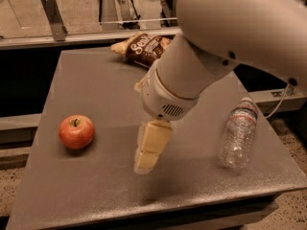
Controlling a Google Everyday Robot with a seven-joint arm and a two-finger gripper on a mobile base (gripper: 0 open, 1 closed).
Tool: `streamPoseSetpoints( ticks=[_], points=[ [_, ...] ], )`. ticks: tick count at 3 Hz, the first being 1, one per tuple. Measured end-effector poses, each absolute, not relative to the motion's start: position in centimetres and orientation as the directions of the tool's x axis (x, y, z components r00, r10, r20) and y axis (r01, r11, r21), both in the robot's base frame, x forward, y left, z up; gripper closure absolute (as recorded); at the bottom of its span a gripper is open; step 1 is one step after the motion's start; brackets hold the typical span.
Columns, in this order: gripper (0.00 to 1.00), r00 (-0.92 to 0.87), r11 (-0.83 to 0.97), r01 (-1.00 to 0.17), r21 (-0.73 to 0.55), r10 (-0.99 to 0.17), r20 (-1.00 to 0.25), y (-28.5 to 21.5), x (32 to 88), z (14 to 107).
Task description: Move apple near water bottle
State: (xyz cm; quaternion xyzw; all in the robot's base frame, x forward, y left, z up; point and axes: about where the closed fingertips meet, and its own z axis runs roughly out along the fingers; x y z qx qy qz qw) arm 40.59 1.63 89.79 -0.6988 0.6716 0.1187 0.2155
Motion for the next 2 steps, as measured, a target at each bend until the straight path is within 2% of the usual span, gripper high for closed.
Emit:
streamPoseSetpoints(
  ticks=[2],
  points=[
    [0.00, 0.091, -0.039, -0.994, -0.105, -0.827, -0.554, 9.5, 41.5, 87.7]
  ],
)
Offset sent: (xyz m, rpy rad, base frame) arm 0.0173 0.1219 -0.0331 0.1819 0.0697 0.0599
